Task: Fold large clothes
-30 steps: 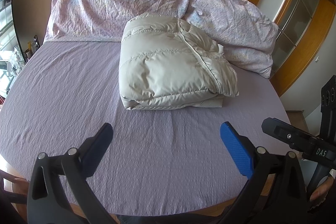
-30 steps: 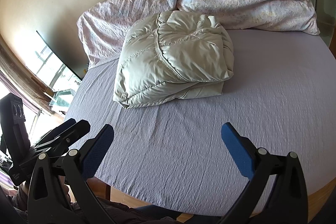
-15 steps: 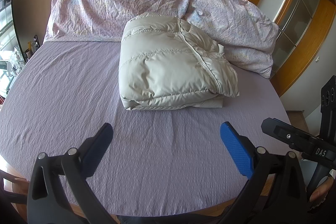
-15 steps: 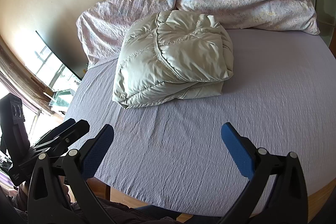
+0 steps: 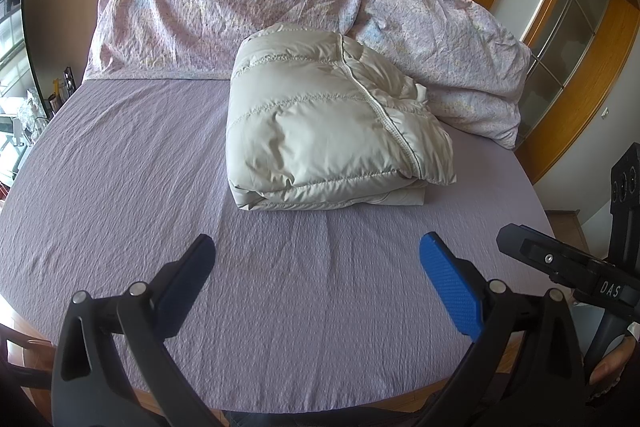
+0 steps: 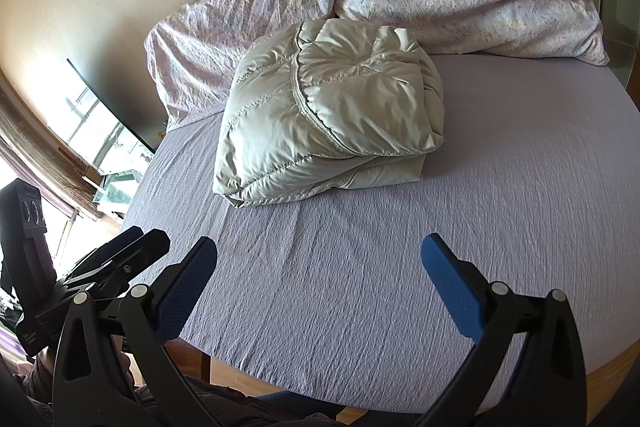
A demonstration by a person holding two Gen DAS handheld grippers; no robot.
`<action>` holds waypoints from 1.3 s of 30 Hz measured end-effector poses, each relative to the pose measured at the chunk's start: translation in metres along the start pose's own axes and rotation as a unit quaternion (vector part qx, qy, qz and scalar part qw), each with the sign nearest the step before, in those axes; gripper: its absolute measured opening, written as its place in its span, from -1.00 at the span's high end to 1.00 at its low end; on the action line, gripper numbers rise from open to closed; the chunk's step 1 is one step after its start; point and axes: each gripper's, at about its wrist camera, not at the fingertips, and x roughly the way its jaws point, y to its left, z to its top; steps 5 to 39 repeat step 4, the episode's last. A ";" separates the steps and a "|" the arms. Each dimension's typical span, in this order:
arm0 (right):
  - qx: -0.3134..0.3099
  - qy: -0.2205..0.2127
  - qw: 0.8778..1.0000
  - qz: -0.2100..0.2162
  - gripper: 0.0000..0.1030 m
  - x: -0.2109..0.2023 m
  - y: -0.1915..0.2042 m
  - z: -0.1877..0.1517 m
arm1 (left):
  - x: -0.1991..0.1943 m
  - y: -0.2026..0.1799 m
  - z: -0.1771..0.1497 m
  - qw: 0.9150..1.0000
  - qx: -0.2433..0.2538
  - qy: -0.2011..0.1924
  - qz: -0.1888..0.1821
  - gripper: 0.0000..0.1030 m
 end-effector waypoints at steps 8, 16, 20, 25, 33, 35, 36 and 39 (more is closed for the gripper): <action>0.001 0.000 1.000 0.000 -0.97 0.000 0.000 0.000 | 0.000 0.000 0.000 1.000 0.000 0.000 0.000 -0.97; 0.001 0.000 1.000 0.000 -0.97 0.000 0.000 0.000 | 0.000 0.000 0.000 1.000 0.000 0.000 0.000 -0.97; 0.001 0.000 1.000 0.000 -0.97 0.000 0.000 0.000 | 0.000 0.000 0.000 1.000 0.000 0.000 0.000 -0.97; 0.001 0.000 1.000 0.000 -0.97 0.000 0.000 0.000 | 0.000 0.000 0.000 1.000 0.000 0.000 0.000 -0.97; 0.001 0.000 1.000 0.000 -0.97 0.000 0.000 0.000 | 0.000 0.000 0.000 1.000 0.000 0.000 0.000 -0.97; 0.001 0.000 1.000 0.000 -0.97 0.000 0.000 0.000 | 0.000 0.000 0.000 1.000 0.000 0.000 0.000 -0.97; 0.001 0.000 1.000 0.000 -0.97 0.000 0.000 0.000 | 0.000 0.000 0.000 1.000 0.000 0.000 0.000 -0.97; 0.001 0.000 1.000 0.000 -0.97 0.000 0.000 0.000 | 0.000 0.000 0.000 1.000 0.000 0.000 0.000 -0.97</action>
